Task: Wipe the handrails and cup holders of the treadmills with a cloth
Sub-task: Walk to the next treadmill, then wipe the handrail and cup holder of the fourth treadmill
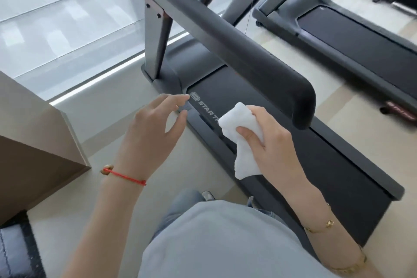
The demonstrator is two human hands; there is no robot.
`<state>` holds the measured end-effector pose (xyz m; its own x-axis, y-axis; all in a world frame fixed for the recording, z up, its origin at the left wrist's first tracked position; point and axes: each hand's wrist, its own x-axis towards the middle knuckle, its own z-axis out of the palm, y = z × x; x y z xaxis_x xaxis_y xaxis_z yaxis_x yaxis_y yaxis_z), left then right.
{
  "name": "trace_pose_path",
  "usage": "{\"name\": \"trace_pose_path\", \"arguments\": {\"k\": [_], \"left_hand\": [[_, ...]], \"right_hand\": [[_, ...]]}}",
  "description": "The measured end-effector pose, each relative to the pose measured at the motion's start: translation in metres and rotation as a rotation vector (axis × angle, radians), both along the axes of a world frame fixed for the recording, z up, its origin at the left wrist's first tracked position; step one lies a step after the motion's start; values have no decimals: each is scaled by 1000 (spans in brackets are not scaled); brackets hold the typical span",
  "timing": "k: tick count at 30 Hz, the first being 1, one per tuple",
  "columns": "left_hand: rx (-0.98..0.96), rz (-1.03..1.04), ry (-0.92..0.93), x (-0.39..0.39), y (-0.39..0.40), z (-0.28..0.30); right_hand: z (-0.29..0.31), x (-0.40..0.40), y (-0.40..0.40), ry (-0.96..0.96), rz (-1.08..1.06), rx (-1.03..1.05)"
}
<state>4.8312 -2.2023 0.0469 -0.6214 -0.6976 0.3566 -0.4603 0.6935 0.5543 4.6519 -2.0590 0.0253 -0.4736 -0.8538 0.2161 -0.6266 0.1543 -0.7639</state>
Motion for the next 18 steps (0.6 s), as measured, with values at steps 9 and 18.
{"name": "trace_pose_path", "arguments": {"k": [9, 18], "left_hand": [[16, -279, 36, -55, -87, -5], [-16, -568, 0, -88, -180, -8]], "right_hand": [[4, -7, -53, -11, -187, 18], [4, 19, -112, -109, -500, 11]]}}
